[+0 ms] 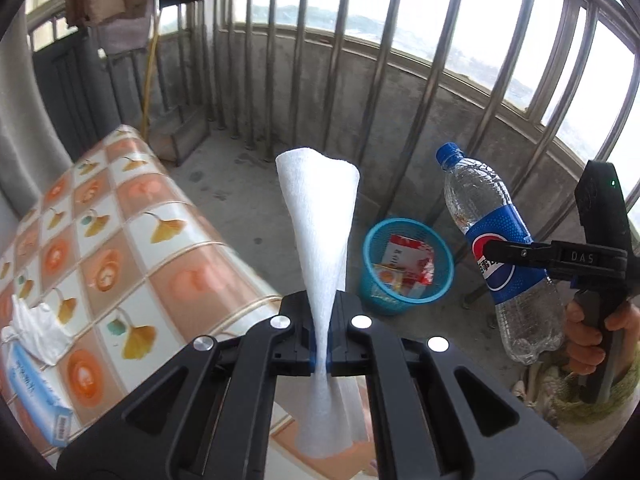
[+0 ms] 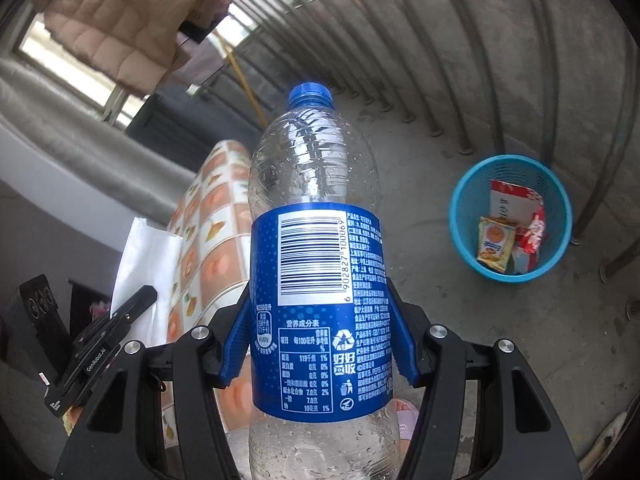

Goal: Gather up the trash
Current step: 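Carry the Pepsi bottle and tissue sheet over the blue wastebasket with both tools, then open both tools to drop the bottle and tissue into the wastebasket, then move both tools back over the table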

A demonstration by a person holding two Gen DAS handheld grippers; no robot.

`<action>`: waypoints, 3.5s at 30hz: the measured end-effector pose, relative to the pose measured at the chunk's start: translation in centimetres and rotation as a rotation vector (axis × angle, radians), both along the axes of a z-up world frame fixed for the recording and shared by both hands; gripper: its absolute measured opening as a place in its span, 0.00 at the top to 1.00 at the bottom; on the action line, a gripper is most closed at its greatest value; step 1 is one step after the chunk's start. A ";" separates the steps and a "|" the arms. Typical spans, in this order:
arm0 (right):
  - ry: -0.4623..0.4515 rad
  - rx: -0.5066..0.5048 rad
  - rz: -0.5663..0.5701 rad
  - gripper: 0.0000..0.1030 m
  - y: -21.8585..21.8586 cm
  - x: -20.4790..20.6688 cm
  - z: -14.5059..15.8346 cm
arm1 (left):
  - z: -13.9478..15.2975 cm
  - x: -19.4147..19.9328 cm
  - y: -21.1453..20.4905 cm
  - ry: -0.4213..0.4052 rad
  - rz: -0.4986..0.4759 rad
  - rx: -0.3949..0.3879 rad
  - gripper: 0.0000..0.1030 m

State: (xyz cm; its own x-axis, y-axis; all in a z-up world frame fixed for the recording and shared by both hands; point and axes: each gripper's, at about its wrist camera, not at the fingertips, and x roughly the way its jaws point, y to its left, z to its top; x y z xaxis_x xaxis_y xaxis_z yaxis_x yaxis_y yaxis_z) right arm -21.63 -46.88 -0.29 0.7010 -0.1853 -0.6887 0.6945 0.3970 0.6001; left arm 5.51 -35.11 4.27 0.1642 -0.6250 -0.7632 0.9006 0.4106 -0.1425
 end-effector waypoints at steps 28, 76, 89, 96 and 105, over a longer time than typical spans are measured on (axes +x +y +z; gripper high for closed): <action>-0.028 0.378 -0.412 0.36 -14.8 -6.7 -20.5 | -15.2 -1.6 -23.6 0.435 -0.061 0.155 0.47; 0.327 0.290 -0.149 0.89 -21.9 12.9 -31.7 | -2.0 10.9 19.9 0.166 0.508 -0.033 0.19; 0.341 0.222 -0.234 0.98 -22.4 8.9 -28.2 | -2.0 11.1 22.6 0.142 0.557 -0.074 0.19; 0.366 0.269 -0.314 0.98 -23.3 4.7 -27.8 | -2.2 11.1 23.8 0.129 0.569 -0.073 0.19; 0.401 0.252 -0.329 0.62 -22.9 3.9 -26.4 | -1.7 10.5 25.9 0.101 0.589 -0.098 0.19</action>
